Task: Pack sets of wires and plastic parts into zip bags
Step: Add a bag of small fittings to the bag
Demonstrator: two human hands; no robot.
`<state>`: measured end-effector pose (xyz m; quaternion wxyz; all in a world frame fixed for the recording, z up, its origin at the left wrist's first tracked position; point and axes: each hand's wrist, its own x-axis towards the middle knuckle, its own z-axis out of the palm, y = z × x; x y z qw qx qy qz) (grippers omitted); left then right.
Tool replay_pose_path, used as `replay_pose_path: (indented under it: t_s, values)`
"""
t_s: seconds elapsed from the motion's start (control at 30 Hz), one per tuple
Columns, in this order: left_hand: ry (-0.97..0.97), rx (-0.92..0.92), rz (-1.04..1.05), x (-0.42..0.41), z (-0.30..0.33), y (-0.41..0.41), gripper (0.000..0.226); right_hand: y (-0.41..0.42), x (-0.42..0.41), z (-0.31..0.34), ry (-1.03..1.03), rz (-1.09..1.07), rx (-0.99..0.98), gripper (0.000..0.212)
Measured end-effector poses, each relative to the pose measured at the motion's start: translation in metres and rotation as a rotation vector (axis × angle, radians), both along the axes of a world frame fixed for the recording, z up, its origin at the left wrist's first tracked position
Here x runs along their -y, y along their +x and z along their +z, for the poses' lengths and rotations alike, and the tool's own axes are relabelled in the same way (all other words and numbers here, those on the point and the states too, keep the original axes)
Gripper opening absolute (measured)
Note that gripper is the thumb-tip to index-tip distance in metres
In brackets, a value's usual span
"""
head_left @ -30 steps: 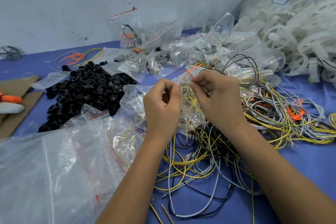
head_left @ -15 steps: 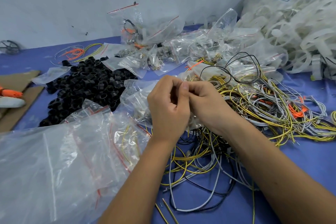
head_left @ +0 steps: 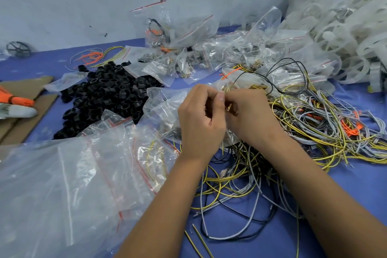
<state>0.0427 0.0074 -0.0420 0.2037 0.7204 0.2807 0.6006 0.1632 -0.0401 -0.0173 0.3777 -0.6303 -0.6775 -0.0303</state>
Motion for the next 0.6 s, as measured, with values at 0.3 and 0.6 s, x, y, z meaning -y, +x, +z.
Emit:
replay_pose_path:
  t_s: [0.3, 0.6]
  values:
    - [-0.061, -0.014, 0.004, -0.004, -0.004, 0.000, 0.021, 0.006, -0.001, 0.000, 0.024, 0.039, -0.123, 0.019]
    - [-0.093, 0.015, -0.016, -0.003, -0.004, 0.000, 0.021, 0.003, 0.000, -0.003, -0.004, 0.013, -0.218, 0.030]
